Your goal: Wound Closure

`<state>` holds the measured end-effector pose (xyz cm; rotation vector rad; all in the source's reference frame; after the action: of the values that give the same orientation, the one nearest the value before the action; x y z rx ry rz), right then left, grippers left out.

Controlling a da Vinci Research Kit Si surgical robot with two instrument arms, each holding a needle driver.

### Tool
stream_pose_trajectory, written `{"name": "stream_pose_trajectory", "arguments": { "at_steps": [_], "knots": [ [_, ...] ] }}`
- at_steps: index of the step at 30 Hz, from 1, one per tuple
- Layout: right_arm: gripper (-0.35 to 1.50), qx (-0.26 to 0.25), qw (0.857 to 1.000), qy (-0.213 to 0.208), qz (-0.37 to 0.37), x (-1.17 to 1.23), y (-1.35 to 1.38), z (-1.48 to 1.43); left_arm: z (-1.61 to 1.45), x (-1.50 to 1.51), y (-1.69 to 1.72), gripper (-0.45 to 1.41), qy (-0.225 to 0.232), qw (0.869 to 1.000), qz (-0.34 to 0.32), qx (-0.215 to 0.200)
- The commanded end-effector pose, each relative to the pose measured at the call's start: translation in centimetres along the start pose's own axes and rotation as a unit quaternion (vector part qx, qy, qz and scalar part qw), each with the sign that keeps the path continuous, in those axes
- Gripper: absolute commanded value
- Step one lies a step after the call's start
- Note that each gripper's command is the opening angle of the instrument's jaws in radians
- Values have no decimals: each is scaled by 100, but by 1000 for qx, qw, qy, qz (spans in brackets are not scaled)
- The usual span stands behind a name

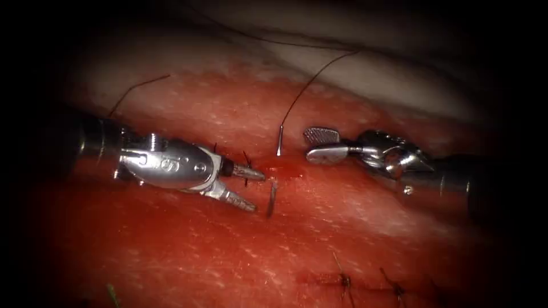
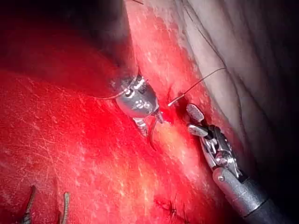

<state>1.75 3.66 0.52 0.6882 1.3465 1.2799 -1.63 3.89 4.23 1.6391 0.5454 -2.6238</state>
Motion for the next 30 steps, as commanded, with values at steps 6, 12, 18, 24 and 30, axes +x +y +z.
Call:
{"name": "stream_pose_trajectory", "arguments": {
  "at_steps": [6, 12, 18, 24, 30],
  "knots": [
    [125, 2, 1000, 1, -1, -2, 2, 9, 20, -18, 11, 60, -1, 1000, 14, -7],
    [126, 3, 1000, 1, -2, -5, 1, 8, 35, -19, 13, 60, 2, 1000, 21, -12],
    [126, 1, 1000, 3, -5, -8, 6, 6, 32, -16, 11, 60, 48, 998, 31, -1],
    [126, 1, 1000, 4, -6, -10, 7, 6, 37, -19, 11, 60, 57, 998, 35, 1],
    [126, 0, 1000, 5, -6, -11, 7, 6, 44, -27, 10, 59, 61, 997, 40, 5]
  ]
}}
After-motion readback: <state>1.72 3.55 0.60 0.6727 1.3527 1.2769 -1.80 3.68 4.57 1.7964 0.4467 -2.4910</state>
